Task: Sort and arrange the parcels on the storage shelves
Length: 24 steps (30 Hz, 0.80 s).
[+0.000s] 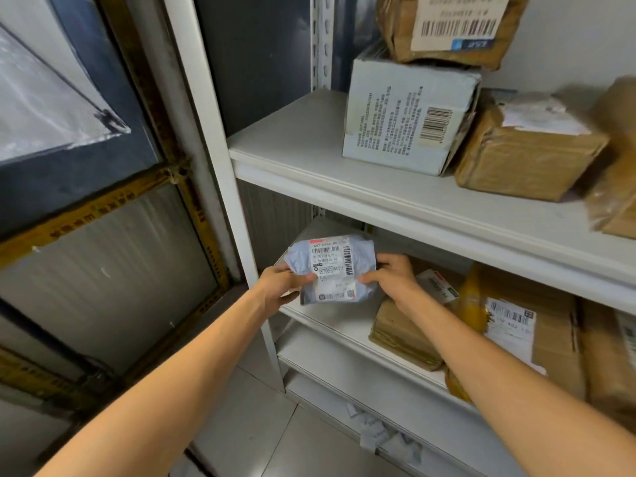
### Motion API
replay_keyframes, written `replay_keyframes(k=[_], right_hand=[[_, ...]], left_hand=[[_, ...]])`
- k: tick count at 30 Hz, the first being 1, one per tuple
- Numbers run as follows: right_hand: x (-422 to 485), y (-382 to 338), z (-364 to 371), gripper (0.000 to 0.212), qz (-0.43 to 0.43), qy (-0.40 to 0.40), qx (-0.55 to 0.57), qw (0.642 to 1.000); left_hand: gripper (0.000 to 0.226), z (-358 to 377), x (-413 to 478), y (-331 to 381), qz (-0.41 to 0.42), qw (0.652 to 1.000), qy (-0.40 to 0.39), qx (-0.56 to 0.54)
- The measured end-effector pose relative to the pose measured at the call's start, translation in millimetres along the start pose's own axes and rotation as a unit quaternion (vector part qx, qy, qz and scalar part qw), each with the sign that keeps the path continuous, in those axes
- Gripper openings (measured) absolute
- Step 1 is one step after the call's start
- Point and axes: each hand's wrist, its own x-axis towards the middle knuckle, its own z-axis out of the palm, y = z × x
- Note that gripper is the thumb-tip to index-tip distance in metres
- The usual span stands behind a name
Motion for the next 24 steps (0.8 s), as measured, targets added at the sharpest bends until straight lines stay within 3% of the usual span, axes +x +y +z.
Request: replay_keyframes(k=[4,8,12,15,18,21,24], right_hand=[[1,7,8,0.021,-0.061,0.081,-0.04,0.994],[-4,2,5,0.017,-0.022,0.032,0.019,0.999],[-5,0,-2,0.028,0.047,-0.01,0.118,0.992],[-4,2,-1,0.02,0.065,0.023,0.156,0.985],[-4,6,-4,0.008,0.051,0.012,0.092,0.994],[-3,10,-8,0.031,0.04,0.01,0.073,0.996],[-4,9,-8,0.052,0.037,0.018,0.083,0.996]], left_hand=[[0.035,11,-1,-7,0.079,0.994,0.075,-0.01],[0.015,8,-1,-4,0.028,0.998,0.043,-0.029],[0.035,5,-1,-2,0.02,0.994,0.032,-0.101],[0.041,1,2,-6,0.028,0.997,0.016,-0.063],[0.025,-3,1,-8,0.049,0.998,0.042,0.008],[0.046,-7,1,-9,0.058,0.995,0.062,0.047],[0.051,-9,3,-8,0.058,0.995,0.062,0.056]])
